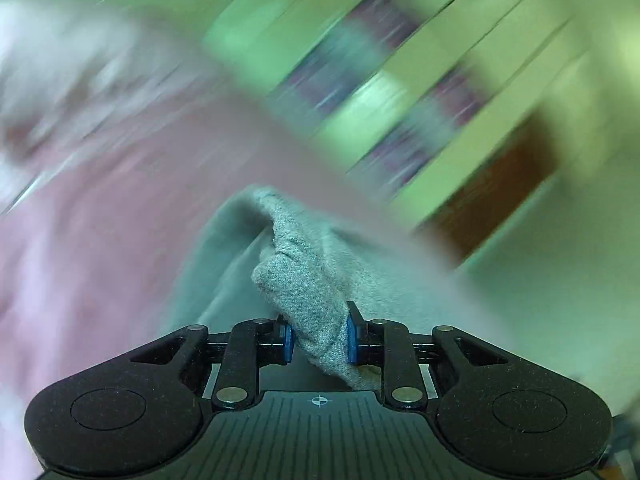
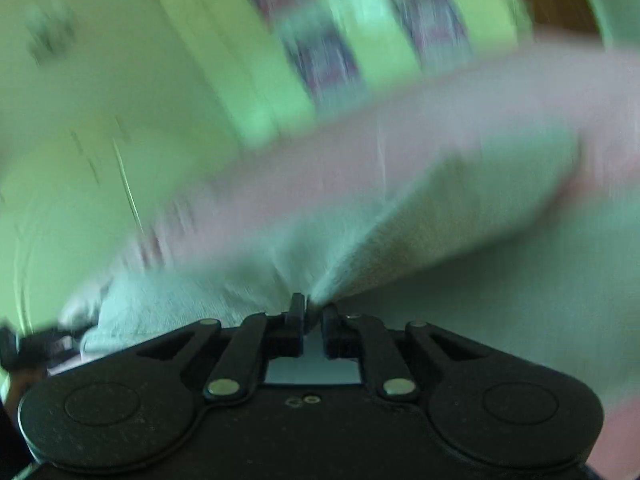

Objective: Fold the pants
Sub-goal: 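Lift the waistband with both grippers and fold it over toward the pant cuffs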

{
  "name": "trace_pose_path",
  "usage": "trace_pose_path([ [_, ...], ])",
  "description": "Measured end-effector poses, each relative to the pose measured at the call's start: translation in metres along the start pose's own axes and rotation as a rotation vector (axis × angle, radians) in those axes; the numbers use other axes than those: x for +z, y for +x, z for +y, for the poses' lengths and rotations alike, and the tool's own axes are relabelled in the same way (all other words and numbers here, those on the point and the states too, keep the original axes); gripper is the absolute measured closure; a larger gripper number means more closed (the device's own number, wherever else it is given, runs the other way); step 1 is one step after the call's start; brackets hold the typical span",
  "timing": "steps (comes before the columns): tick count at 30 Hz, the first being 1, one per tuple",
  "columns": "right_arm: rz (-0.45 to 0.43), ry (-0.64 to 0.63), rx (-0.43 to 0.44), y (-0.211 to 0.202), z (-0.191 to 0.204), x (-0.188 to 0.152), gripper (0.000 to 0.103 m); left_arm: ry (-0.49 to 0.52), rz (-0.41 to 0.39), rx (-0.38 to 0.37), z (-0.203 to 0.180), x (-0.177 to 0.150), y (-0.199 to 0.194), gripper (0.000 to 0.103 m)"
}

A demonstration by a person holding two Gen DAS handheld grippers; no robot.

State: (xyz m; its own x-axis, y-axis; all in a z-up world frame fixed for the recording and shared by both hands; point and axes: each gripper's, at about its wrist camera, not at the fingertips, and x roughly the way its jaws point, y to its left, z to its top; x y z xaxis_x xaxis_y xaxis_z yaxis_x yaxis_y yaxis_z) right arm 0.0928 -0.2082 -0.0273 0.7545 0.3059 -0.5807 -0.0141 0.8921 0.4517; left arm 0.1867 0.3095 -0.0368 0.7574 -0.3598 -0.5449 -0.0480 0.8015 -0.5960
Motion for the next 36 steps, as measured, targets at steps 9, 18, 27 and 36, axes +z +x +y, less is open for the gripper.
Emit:
trace_pose_path([
  [9, -0.004, 0.174, -0.028, 0.015, -0.013, -0.01, 0.083, -0.109, -0.011, -0.033, 0.014, -0.002, 0.004, 0.077],
  [18, -0.13, 0.198, 0.065, -0.017, -0.02, 0.004, 0.101, -0.03, -0.07, -0.164, 0.012, -0.011, -0.008, 0.078],
  [27, 0.002, 0.253, 0.035, 0.003, -0.042, -0.026, 0.101, 0.102, 0.026, 0.023, 0.016, -0.033, -0.006, 0.078],
  [36, -0.108, 0.112, -0.085, -0.038, -0.033, -0.018, 0.07, 0.246, -0.168, 0.383, -0.036, -0.061, -0.042, 0.008],
])
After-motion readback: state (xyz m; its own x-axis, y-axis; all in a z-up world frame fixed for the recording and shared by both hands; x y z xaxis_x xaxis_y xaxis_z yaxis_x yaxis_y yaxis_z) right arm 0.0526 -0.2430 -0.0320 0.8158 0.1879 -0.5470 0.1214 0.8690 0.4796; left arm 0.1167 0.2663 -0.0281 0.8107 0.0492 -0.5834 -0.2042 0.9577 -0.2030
